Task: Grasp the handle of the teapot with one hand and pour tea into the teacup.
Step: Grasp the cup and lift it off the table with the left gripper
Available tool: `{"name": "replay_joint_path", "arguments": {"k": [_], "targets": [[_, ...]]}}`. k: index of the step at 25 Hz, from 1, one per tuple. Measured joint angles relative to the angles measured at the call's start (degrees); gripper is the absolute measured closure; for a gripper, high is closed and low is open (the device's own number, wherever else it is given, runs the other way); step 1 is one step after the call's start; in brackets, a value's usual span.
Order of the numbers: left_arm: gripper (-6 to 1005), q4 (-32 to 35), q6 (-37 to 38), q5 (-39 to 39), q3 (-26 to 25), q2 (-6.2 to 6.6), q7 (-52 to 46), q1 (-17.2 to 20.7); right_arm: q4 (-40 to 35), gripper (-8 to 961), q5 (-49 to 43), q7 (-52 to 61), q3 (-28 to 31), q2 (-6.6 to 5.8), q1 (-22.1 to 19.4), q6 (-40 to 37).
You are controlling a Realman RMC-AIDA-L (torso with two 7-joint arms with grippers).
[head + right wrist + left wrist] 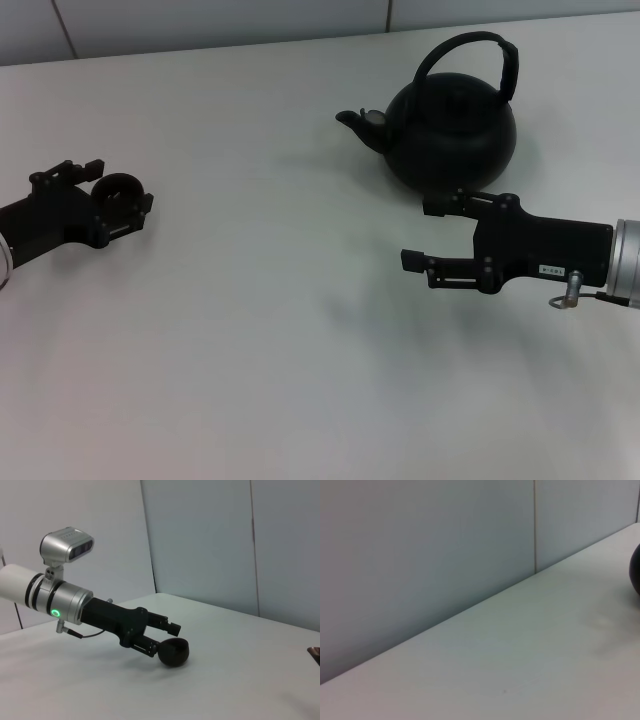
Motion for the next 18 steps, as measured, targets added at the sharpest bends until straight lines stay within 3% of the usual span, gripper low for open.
{"name": "replay_joint_path", "arguments": {"k": [18], "targets": [[207,0.0,-0.5,1.1,-0.1,0.19,-0.6,-0.4,0.0,136,0.0,0.0,0.0,0.0,0.1,0.0]]}}
